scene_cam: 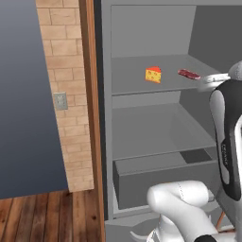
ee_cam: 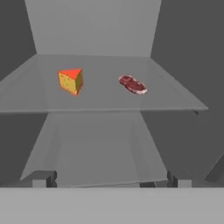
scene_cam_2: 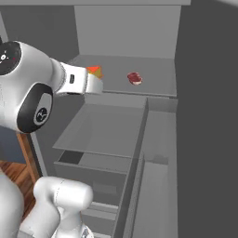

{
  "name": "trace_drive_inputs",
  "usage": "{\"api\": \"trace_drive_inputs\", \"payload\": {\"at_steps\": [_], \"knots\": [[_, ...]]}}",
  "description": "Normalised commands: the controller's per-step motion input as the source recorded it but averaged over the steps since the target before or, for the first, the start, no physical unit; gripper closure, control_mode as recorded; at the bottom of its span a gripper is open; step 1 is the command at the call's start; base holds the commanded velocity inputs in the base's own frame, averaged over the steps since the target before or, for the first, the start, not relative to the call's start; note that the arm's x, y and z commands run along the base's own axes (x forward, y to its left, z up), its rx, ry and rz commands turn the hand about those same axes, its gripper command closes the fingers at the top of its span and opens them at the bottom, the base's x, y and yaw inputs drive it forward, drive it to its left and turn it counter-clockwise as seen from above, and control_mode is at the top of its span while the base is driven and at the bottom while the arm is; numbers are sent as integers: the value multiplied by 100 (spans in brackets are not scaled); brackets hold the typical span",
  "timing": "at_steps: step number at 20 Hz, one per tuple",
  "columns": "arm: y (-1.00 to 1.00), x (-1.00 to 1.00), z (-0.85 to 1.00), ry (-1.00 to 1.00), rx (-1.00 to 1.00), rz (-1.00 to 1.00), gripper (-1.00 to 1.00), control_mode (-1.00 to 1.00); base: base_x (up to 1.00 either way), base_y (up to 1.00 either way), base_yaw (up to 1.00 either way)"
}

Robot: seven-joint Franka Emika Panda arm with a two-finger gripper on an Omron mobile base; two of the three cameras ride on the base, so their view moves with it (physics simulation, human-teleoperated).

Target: Take the cheese, steak, and lemon wedge from the fridge and place them on the plate on the dining counter to create an appetizer plate.

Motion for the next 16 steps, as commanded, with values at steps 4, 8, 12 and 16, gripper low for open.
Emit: {"api": "trace_drive_inputs", "payload": {"at_steps": [4,8,12,16], "knots": [[-41,16,0,12,0,2,-100,-100,0,0,0],[-29,37,0,14,0,1,-100,-100,0,0,0],[-7,58,0,3,0,0,-100,-100,0,0,0],[-12,54,-10,0,0,0,-100,-100,0,0,0]]}}
